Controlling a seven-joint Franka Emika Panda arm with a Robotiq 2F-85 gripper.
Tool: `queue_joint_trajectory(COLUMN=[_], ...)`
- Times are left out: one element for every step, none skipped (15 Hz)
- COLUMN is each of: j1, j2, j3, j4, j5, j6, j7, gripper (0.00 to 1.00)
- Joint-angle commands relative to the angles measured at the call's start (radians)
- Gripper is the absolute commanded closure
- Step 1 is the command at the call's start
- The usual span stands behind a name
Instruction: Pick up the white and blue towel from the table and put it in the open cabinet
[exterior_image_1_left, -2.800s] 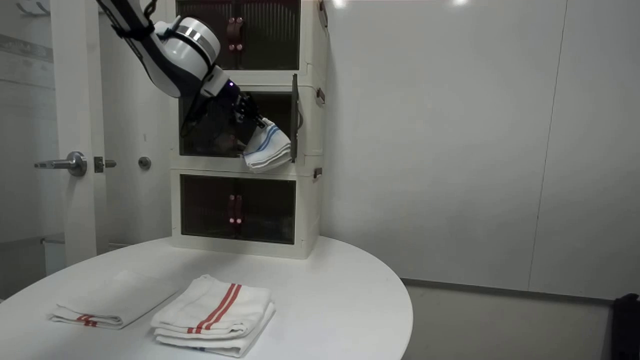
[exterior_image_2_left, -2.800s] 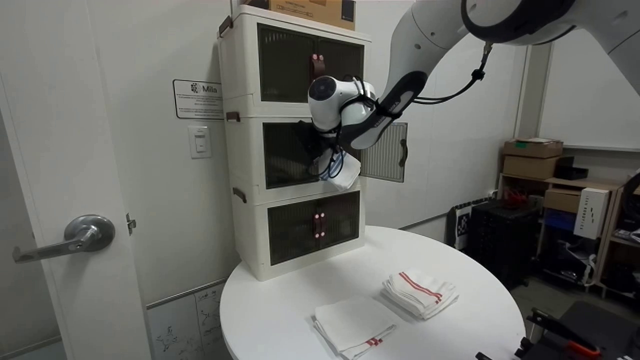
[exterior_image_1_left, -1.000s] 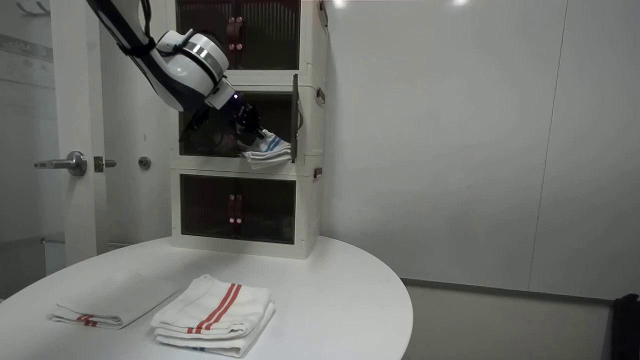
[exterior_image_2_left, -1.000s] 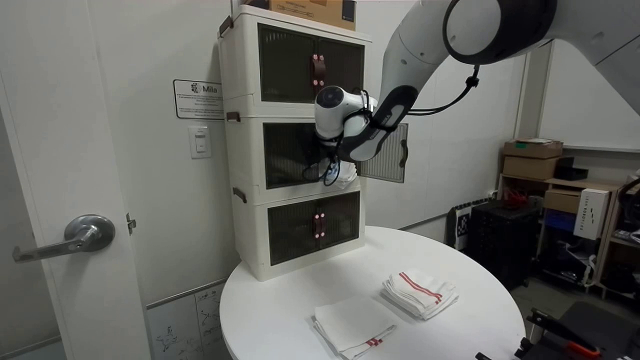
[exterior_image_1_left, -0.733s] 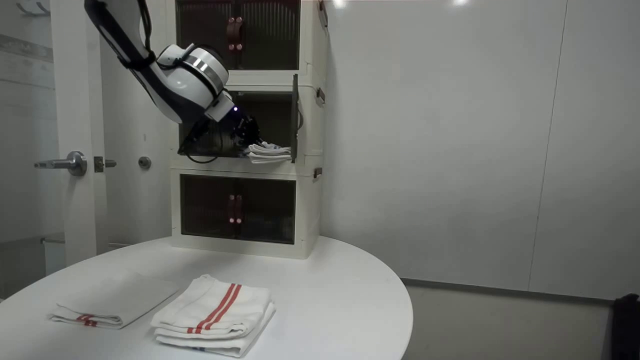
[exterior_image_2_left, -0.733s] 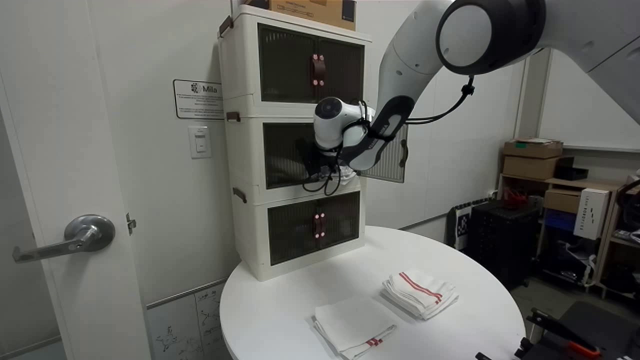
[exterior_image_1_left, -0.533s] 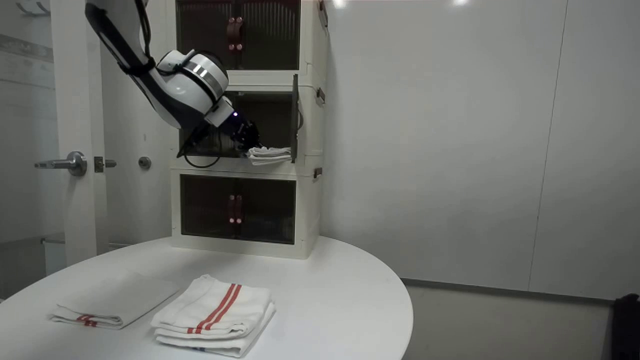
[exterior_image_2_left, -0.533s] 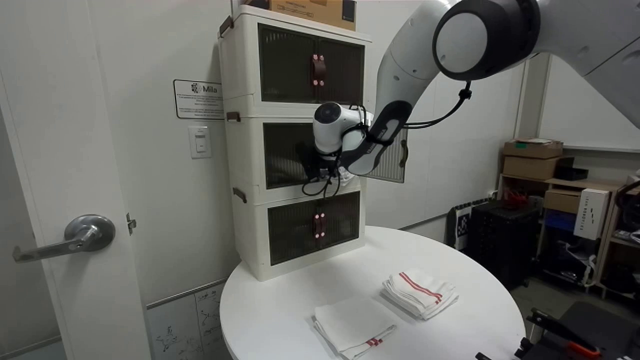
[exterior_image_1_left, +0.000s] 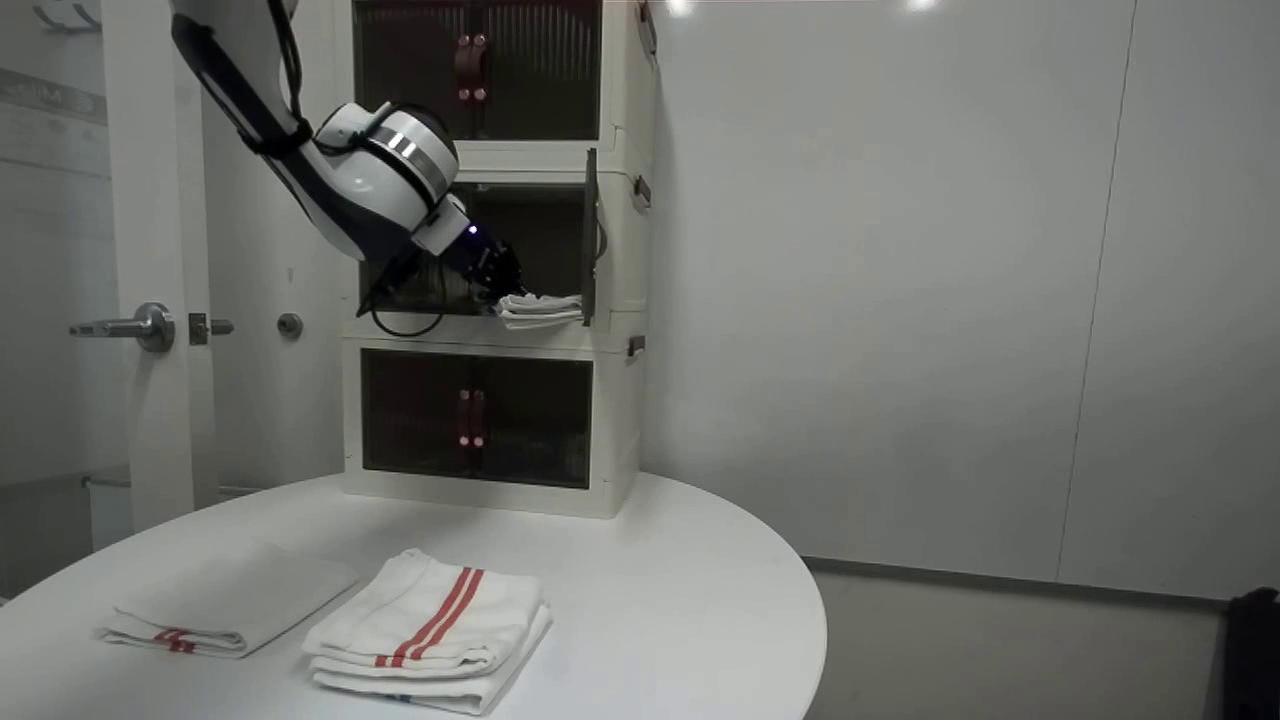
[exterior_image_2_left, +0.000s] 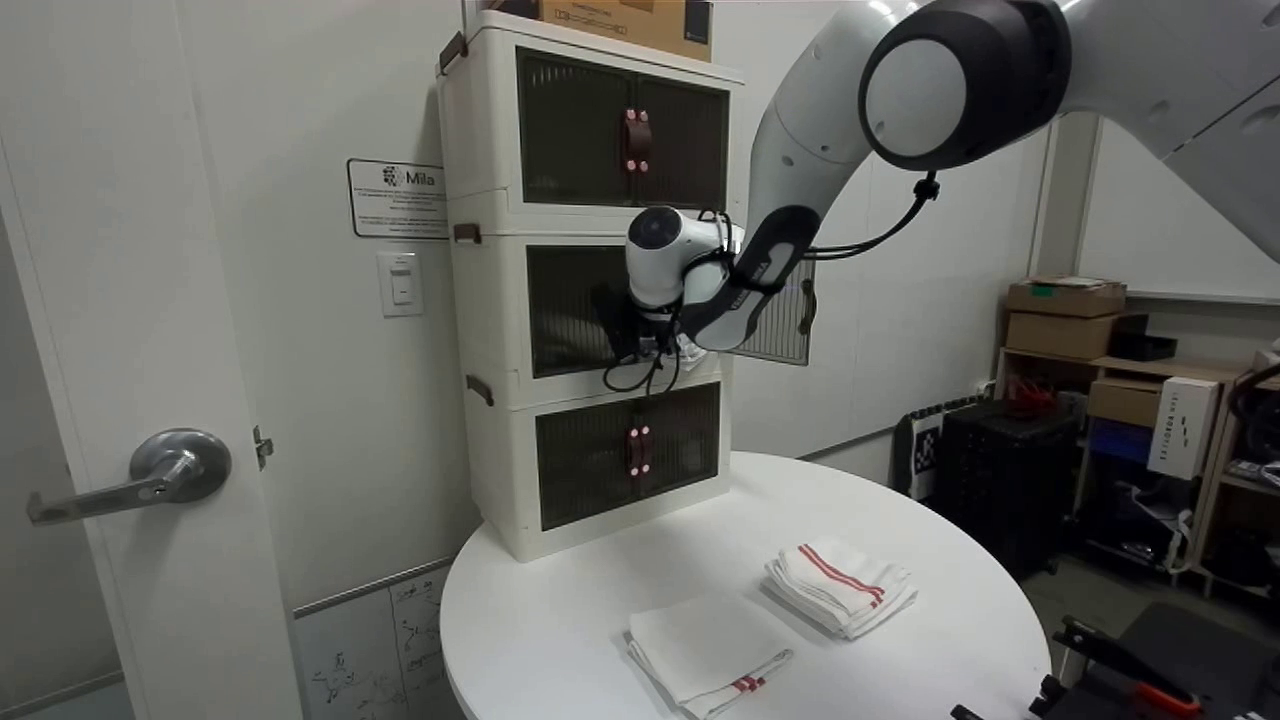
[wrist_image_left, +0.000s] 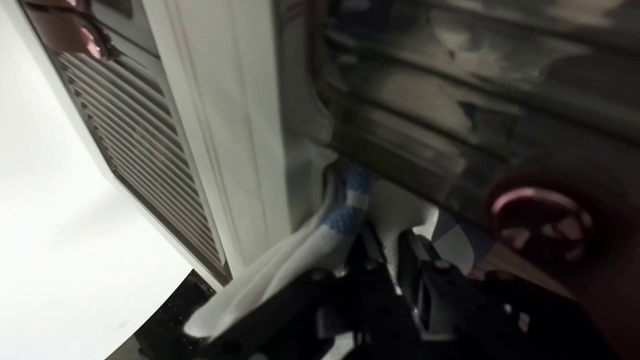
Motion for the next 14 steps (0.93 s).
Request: queue_joint_trajectory(j1=[-0.031,-0.037,-0.043,-0.048,-0.053,-0.057,-0.061,-0.064,-0.067,-0.069,-0.071,-0.072,-0.073,-0.074], j2=[0.094,0.103,0.111,0.116,0.122,0.125,0.130,0.133,0.135,0.136,0.137,0.136,0.136,0.137], j3=[-0.035,-0.032,-0.028,-0.026,-0.025,-0.023,-0.023,-0.024,-0.024,-0.025,-0.026,-0.028,-0.028,-0.029], j4=[0.129,0.142,0.156,0.166,0.176,0.183,0.192,0.200,0.207,0.213,0.218,0.221,0.224,0.228], j5=[0.048,0.044,0.041,0.039,0.037,0.039,0.042,0.044,0.046,0.049,0.049,0.050,0.052,0.053], j6=[0.003,0.004,0.004,0.005,0.008,0.012,0.014,0.016,0.018,0.019,0.020,0.021,0.022,0.021], j7=[0.043,0.043,0.044,0.044,0.045,0.041,0.038,0.038,0.037,0.038,0.038,0.041,0.042,0.041], gripper=[0.91,0.91,0.91,0.91,0.91,0.91,0.91,0.91,0.91,0.91,0.91,0.91,0.91,0.91])
